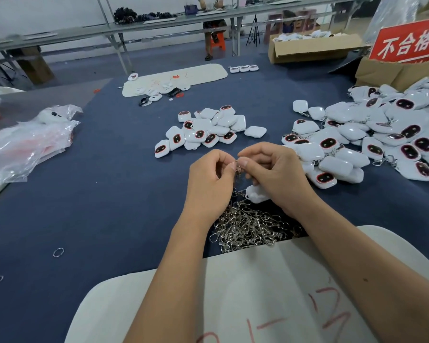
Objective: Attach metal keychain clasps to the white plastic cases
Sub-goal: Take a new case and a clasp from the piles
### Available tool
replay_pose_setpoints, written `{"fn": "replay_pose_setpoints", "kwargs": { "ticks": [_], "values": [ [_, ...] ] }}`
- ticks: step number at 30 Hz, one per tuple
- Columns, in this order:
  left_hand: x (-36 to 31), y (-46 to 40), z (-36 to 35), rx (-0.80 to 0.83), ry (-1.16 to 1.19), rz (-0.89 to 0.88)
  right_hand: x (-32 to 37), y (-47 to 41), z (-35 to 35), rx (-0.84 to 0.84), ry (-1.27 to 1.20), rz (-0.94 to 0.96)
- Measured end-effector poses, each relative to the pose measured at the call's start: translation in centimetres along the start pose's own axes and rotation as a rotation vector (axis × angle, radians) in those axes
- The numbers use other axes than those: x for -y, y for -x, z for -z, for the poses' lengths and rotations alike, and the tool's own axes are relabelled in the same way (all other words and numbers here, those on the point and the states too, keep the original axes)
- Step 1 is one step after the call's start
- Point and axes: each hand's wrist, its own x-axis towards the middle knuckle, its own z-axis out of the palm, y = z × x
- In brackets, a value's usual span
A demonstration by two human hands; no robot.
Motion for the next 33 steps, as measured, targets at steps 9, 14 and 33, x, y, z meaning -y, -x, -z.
{"fn": "replay_pose_setpoints", "kwargs": {
  "ticks": [9, 14, 33],
  "values": [
    [0.2, -0.1, -0.6, -0.056, -0.017, -0.055, 0.3, 0.1, -0.1, 0.046, 0.022, 0.013],
    [0.3, -0.1, -0.3, -0.039, -0.033, -0.071, 0.3, 0.1, -0.1, 0.025, 0.052, 0.018],
    [0.2, 0.0, -0.4, -0.008, -0.067, -0.099, 1.1, 0.5, -0.2, 0.021, 0.212, 0.02]
  ]
}}
